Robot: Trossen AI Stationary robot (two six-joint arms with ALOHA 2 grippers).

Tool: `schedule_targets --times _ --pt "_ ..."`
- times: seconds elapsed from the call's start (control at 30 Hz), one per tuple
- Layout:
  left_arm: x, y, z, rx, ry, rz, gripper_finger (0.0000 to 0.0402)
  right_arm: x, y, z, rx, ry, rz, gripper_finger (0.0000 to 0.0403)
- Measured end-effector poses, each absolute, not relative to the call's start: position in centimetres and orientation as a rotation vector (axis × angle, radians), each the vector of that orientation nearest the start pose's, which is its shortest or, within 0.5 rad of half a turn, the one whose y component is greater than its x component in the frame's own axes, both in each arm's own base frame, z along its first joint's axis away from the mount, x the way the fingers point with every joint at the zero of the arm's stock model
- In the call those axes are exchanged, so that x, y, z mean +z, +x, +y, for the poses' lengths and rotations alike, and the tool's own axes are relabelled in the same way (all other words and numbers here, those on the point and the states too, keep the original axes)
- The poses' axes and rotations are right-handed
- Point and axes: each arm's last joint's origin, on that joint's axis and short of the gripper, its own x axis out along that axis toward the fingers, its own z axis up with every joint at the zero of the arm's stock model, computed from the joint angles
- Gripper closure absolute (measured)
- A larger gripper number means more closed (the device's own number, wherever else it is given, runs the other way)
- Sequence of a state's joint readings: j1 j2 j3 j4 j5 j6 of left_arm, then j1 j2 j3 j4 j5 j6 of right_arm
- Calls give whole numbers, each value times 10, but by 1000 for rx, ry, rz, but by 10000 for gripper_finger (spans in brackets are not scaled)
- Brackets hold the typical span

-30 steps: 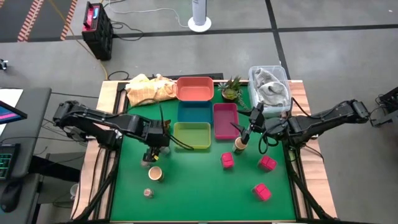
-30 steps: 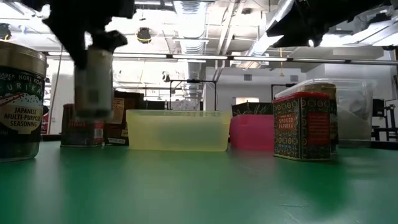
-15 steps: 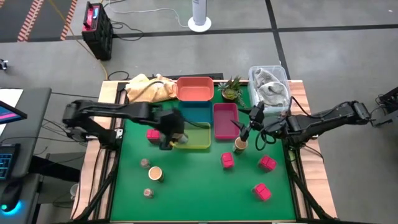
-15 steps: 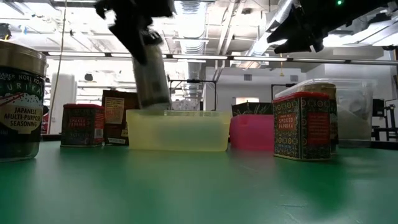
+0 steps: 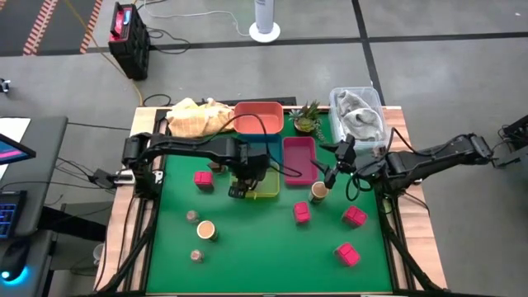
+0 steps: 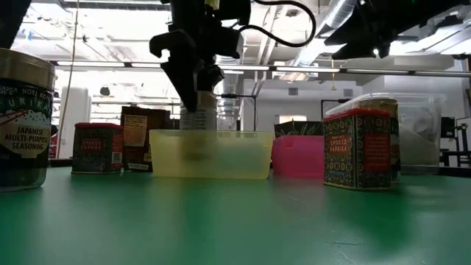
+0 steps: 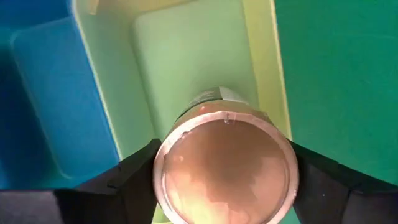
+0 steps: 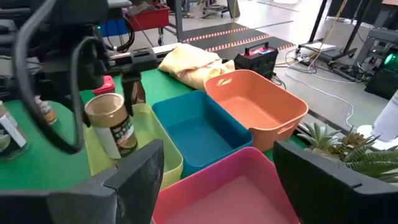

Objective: Sort spices by type
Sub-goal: Put the top left brown seasoning bottle into the yellow bin, then put the left brown seasoning bottle into the yellow bin

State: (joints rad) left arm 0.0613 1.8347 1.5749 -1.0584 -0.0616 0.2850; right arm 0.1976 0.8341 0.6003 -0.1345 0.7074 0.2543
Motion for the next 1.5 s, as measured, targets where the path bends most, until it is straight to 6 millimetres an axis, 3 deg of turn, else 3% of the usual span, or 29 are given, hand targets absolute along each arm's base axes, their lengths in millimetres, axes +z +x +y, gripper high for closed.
schedule_targets --times 0.13,0.3,0.5,0.6,0.7,0.83,1.0,1.2,1.5 --pt "260 363 25 -71 235 1337 65 268 179 17 -540 83 269 76" --pt "266 358 23 -68 238 1344 54 268 180 17 -541 86 264 76" --pt "318 330 7 19 319 1241 51 269 179 17 -554 83 261 76" --pt "334 307 -14 22 236 1251 50 268 179 17 -566 76 262 76" --pt "331 292 -50 -15 155 1297 50 268 179 17 -565 63 266 76" --pt "321 280 -100 -85 177 1340 50 269 179 15 -573 59 264 76" --pt "323 267 -136 -76 163 1277 50 270 180 11 -595 72 251 76" --pt "320 263 -152 -60 155 1234 49 273 182 11 -587 74 224 76" --pt "275 260 -153 -80 146 1318 49 273 182 11 -580 44 230 76"
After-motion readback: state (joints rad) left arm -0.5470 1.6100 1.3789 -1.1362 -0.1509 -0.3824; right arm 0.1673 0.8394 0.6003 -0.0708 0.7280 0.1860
